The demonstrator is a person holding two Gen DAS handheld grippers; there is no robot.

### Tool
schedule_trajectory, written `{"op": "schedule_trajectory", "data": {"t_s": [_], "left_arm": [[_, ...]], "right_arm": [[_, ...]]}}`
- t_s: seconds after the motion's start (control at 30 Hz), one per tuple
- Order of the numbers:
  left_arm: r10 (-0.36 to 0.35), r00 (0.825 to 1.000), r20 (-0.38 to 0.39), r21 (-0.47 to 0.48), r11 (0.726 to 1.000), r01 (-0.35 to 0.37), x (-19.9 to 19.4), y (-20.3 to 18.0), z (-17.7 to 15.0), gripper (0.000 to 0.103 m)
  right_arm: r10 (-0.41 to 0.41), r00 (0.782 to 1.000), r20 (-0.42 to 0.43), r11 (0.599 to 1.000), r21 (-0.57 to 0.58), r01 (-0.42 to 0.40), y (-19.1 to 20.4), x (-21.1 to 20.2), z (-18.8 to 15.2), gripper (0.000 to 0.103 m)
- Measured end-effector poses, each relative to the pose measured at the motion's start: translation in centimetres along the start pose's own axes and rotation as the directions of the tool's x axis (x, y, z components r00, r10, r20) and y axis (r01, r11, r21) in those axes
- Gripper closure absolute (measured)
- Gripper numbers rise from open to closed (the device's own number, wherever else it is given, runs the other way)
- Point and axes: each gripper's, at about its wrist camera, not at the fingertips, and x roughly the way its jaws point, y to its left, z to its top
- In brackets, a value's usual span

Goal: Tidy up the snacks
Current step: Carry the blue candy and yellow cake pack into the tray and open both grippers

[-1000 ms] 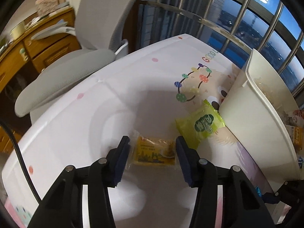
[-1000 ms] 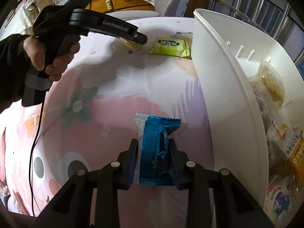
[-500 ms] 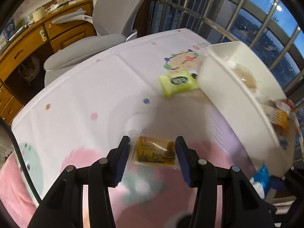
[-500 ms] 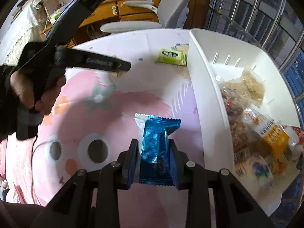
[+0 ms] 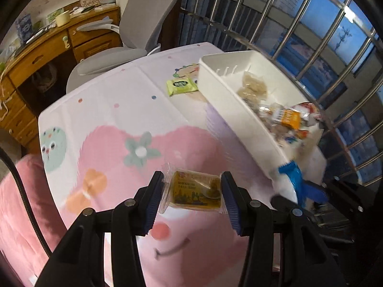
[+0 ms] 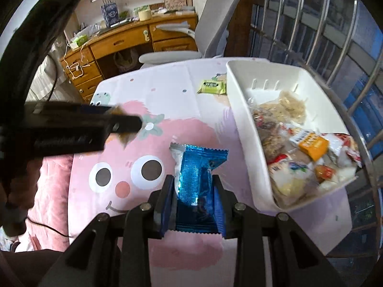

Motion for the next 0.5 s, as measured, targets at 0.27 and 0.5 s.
{"op": "schedule_trajectory", "data": {"t_s": [0.27, 0.5], "left_arm": [[0.017, 0.994, 0.109, -0.067, 0.998, -0.009, -6.1, -4.4, -2.0, 0.055], [0.04, 0.988, 0.149, -0.099, 0.995, -0.025, -7.8, -9.1, -1.8, 0.055]], "right_arm": [[-0.024, 0.997, 0.074, 1.0, 0.006, 0.023, -1.2, -5.5, -1.6, 0.072], [-0.006, 0.995, 0.098, 1.0, -0.029, 0.009, -5.4, -8.1, -1.9, 0.072]]}}
